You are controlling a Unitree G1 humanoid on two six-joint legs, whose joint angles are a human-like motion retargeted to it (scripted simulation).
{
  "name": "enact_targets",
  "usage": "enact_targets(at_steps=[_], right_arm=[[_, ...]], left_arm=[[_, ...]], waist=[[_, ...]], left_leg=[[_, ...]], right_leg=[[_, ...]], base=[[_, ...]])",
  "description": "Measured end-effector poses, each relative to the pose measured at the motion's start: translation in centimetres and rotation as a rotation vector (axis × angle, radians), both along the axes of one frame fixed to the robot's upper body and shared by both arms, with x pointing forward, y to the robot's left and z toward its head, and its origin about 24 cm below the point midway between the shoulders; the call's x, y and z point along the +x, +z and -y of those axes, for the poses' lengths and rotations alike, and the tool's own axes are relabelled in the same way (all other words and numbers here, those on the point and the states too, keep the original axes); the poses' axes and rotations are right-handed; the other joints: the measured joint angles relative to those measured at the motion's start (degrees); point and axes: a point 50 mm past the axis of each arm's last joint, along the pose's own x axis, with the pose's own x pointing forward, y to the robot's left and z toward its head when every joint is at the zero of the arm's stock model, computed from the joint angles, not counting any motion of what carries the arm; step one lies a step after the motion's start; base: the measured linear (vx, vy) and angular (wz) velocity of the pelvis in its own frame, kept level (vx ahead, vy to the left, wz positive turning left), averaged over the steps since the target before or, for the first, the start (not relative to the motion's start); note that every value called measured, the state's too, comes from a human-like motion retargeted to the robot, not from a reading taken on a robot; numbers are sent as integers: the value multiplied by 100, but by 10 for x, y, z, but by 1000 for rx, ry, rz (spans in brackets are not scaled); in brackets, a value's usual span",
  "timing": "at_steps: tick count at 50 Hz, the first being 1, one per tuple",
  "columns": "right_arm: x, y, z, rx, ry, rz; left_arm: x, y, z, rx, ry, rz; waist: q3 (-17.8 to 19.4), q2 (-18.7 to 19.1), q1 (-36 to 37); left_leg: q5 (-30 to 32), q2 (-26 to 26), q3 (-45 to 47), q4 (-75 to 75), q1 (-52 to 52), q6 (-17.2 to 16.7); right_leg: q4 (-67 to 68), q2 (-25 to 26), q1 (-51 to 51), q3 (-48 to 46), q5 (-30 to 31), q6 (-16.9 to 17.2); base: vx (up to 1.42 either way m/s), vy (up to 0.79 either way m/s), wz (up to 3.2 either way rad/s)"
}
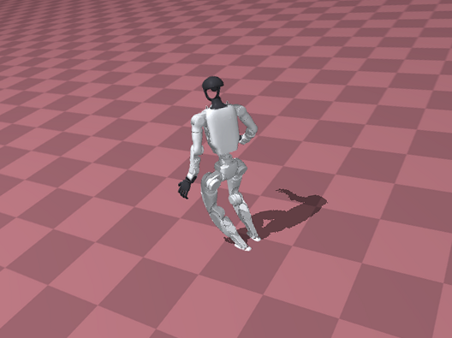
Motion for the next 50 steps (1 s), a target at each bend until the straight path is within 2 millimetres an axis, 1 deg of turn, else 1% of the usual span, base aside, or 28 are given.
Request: enact_targets(at_steps=[2, 3, 5, 7, 8, 10, 12, 13, 15, 17, 20, 23, 25, 28, 30, 31, 32, 34, 35, 37, 39, 40, 42, 43, 45, 47, 48, 50], right_arm=[[-43, -43, 27, -8, -139, -213], [-67, -61, 37, -6, -202, -315], [-112, -89, 48, 4, -305, -498], [-143, -107, 47, 28, -355, -628], [-153, -113, 44, 43, -363, -671], [-160, -120, 35, 70, -353, -720], [-147, -121, 23, 96, -306, -705], [-136, -120, 16, 104, -274, -681], [-107, -111, 3, 110, -198, -604], [-72, -95, -12, 102, -100, -494], [-22, -61, -39, 76, 56, -309], [15, -26, -66, 53, 190, -144], [32, -5, -82, 42, 265, -59], [47, 18, -100, 19, 352, 24], [53, 29, -107, 0, 395, 56], [55, 32, -109, -11, 409, 65], [56, 35, -109, -22, 421, 74], [59, 41, -108, -43, 435, 91], [59, 44, -106, -53, 438, 100], [61, 52, -99, -63, 430, 128], [61, 61, -89, -66, 405, 163], [61, 66, -83, -68, 390, 181], [61, 75, -71, -73, 351, 217], [60, 79, -65, -79, 330, 231], [59, 81, -54, -90, 284, 228], [56, 70, -43, -88, 234, 167], [54, 60, -39, -84, 210, 122], [47, 39, -33, -77, 175, 21]], left_arm=[[-35, -3, -18, 34, 53, -107], [-47, -3, -25, 50, 73, -143], [-60, 0, -36, 81, 86, -178], [-53, 2, -39, 105, 58, -159], [-43, 4, -38, 114, 30, -133], [-14, 7, -29, 119, -48, -51], [24, 14, -11, 105, -142, 70], [44, 20, 1, 92, -192, 138], [81, 34, 27, 58, -292, 279], [114, 52, 55, 14, -383, 418], [152, 83, 94, -63, -489, 610], [175, 113, 126, -152, -537, 771], [184, 130, 144, -219, -547, 860], [187, 147, 159, -320, -527, 954], [186, 152, 164, -378, -497, 989], [183, 150, 162, -391, -473, 988], [180, 146, 158, -398, -445, 980], [169, 129, 141, -369, -369, 918], [161, 117, 129, -341, -325, 870], [138, 84, 97, -254, -216, 712], [99, 46, 60, -168, -90, 489], [74, 28, 42, -134, -21, 362], [13, 1, 11, -110, 134, 113], [-19, -6, -1, -111, 214, 7], [-76, -12, -15, -135, 354, -160], [-116, -13, -15, -182, 427, -264], [-130, -13, -11, -212, 444, -300], [-145, -15, -1, -272, 444, -343]], waist=[[-18, -45, 53], [-34, -59, 93], [-70, -74, 185], [-118, -74, 279], [-142, -69, 323], [-183, -48, 401], [-206, -15, 447], [-216, 9, 458], [-228, 72, 460], [-232, 161, 441], [-229, 319, 422], [-238, 499, 448], [-246, 609, 500], [-294, 745, 619], [-343, 797, 706], [-373, 805, 741], [-405, 808, 772], [-478, 783, 797], [-505, 765, 794], [-546, 691, 704], [-549, 575, 515], [-534, 504, 389], [-441, 314, 56], [-385, 208, -114], [-295, 44, -371], [-262, -59, -505], [-259, -96, -543], [-263, -156, -580]], left_leg=[[25, -58, -53, -115, 68, 21], [35, -80, -85, -152, 87, 29], [50, -114, -153, -202, 97, 29], [61, -126, -222, -215, 69, 16], [66, -125, -253, -211, 51, 7], [73, -110, -312, -189, 7, -18], [69, -73, -357, -124, -58, -39], [62, -45, -376, -84, -102, -47], [38, 31, -404, 32, -216, -71], [-4, 141, -427, 208, -370, -101], [-78, 329, -472, 524, -637, -157], [-140, 521, -549, 863, -926, -203], [-171, 625, -614, 1098, -1121, -220], [-193, 695, -733, 1354, -1432, -222], [-201, 666, -819, 1444, -1637, -206], [-204, 623, -859, 1454, -1732, -186], [-208, 578, -893, 1455, -1824, -164], [-217, 478, -914, 1434, -1982, -101], [-228, 433, -909, 1430, -2048, -63], [-250, 324, -829, 1407, -2139, 42], [-255, 173, -699, 1399, -2162, 147], [-251, 84, -620, 1404, -2150, 198], [-241, -144, -471, 1444, -2051, 286], [-226, -266, -402, 1445, -1978, 326], [-172, -423, -296, 1380, -1819, 377], [-71, -505, -233, 1125, -1594, 375], [-12, -544, -213, 950, -1461, 360], [86, -621, -194, 597, -1201, 320]], right_leg=[[-82, 1, 63, 11, 15, -32], [-122, 4, 90, 10, 19, -53], [-204, 8, 127, -5, 21, -95], [-292, 13, 150, -46, 21, -133], [-338, 18, 162, -72, 21, -152], [-430, 34, 187, -125, 22, -191], [-507, 58, 205, -180, 23, -208], [-548, 77, 208, -208, 27, -211], [-618, 128, 199, -262, 37, -216], [-663, 203, 166, -317, 49, -234], [-706, 341, 93, -392, 64, -278], [-737, 508, 4, -455, 92, -347], [-710, 609, -75, -481, 100, -398], [-643, 720, -246, -494, 108, -468], [-556, 752, -401, -474, 103, -507], [-496, 751, -495, -452, 95, -519], [-433, 746, -594, -425, 85, -529], [-271, 716, -820, -341, 49, -544], [-167, 696, -935, -292, 24, -553], [124, 619, -1186, -152, -35, -561], [574, 499, -1428, 39, -98, -533], [854, 433, -1536, 154, -136, -505], [1550, 351, -1683, 498, -148, -365], [1893, 326, -1755, 685, -53, -244], [2424, 267, -1879, 959, 135, -75], [2586, 161, -1951, 1112, 273, -28], [2546, 133, -1963, 1187, 333, -13], [2332, 120, -1942, 1327, 423, 15]], base=[[0, 0, 0], [0, 0, 0], [0, 0, 0], [0, 0, 0], [0, 0, 0], [1, -3, 9], [2, -6, 19], [1, -6, 20], [0, -6, 20], [-1, -5, 22], [-3, -4, 21], [-2, -2, 12], [0, 0, 0], [0, 0, 0], [0, 0, 0], [0, 0, 0], [-1, 5, -2], [-1, 7, -7], [-1, 8, -12], [-2, 9, -15], [-3, 11, -11], [-4, 12, 1], [-5, 12, 15], [-5, 12, 16], [-4, 12, 2], [-1, 11, -13], [1, 11, -13], [3, 10, -10]])
